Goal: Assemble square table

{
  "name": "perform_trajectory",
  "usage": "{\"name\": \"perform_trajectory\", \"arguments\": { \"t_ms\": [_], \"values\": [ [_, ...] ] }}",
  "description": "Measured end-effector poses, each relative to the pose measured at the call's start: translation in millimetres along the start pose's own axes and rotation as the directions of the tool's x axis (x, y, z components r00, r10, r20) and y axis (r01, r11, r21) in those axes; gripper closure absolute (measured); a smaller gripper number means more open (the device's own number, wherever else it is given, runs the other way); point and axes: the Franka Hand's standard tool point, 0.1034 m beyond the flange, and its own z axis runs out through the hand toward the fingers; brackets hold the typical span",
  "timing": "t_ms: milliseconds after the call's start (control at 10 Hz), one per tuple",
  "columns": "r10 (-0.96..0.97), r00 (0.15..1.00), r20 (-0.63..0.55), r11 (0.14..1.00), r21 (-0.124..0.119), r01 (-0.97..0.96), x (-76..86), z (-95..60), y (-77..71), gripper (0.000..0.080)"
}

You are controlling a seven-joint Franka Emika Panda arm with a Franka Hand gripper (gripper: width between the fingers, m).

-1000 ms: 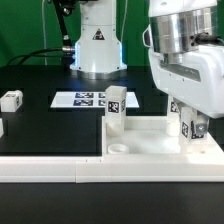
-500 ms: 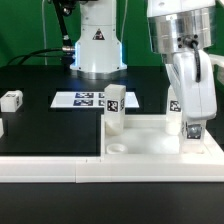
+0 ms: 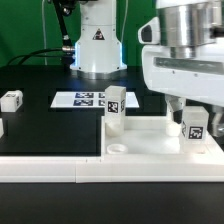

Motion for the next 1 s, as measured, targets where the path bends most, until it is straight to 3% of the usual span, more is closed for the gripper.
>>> {"name": "perform_trajectory", "arguments": {
  "t_ms": [400,600,700,1000],
  "values": [
    [-0.041,0.999,-0.001,0.999,-0.001,0.041,0.4,0.2,0.2,0.0151],
    [-0.346,0.938,0.001,0.938,-0.007,0.346,-0.8,-3.0,-3.7,0.0151],
    [-0.452,0.892,0.004,0.892,-0.008,0.452,-1.5,1.4,4.1,0.0151],
    [-0.583,0.812,0.0,0.812,-0.007,0.583,-3.8,3.0,6.7,0.0151]
  ]
}}
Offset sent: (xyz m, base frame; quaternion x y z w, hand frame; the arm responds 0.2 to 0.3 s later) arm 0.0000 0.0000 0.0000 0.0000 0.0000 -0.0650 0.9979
